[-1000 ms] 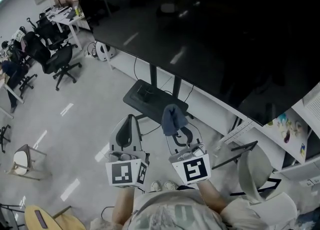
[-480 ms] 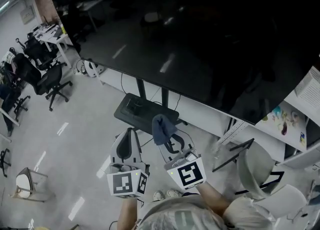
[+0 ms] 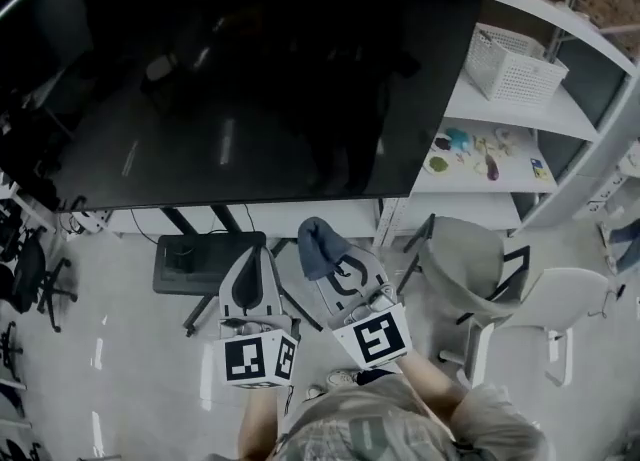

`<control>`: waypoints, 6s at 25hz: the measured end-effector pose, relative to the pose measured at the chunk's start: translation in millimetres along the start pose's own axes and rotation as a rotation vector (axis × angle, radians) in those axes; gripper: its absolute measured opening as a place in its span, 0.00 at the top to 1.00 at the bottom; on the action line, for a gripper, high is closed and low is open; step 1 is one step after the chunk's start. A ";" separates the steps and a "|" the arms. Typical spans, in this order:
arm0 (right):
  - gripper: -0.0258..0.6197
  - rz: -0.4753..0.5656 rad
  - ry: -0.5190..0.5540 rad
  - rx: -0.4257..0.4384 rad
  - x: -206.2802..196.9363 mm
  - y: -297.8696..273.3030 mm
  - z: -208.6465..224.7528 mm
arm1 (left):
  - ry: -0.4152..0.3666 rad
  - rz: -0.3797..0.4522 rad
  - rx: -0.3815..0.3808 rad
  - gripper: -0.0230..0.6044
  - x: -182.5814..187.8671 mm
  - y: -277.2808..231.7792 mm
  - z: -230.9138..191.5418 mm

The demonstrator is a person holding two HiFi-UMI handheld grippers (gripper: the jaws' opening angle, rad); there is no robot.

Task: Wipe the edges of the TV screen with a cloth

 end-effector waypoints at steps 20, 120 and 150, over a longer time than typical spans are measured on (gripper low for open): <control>0.86 -0.282 0.243 -0.292 -100.1 88.2 118.2 | 0.088 -0.109 -0.343 0.94 -75.8 -88.6 145.1; 0.86 0.076 0.820 -0.744 339.5 37.2 411.8 | -0.082 0.368 -0.523 0.94 313.3 -211.3 305.4; 0.86 -0.054 0.388 -0.771 430.9 35.6 426.3 | -0.070 0.437 -0.488 0.94 391.9 -175.4 238.8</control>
Point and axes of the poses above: the fingertips, and each gripper's own axes: y backward along the fingers, z to its right, x out of its top, the point moved 3 cm from there along y, backward along the fingers, and after that the axes turned 10 degrees about y, right-handed, at the moved point
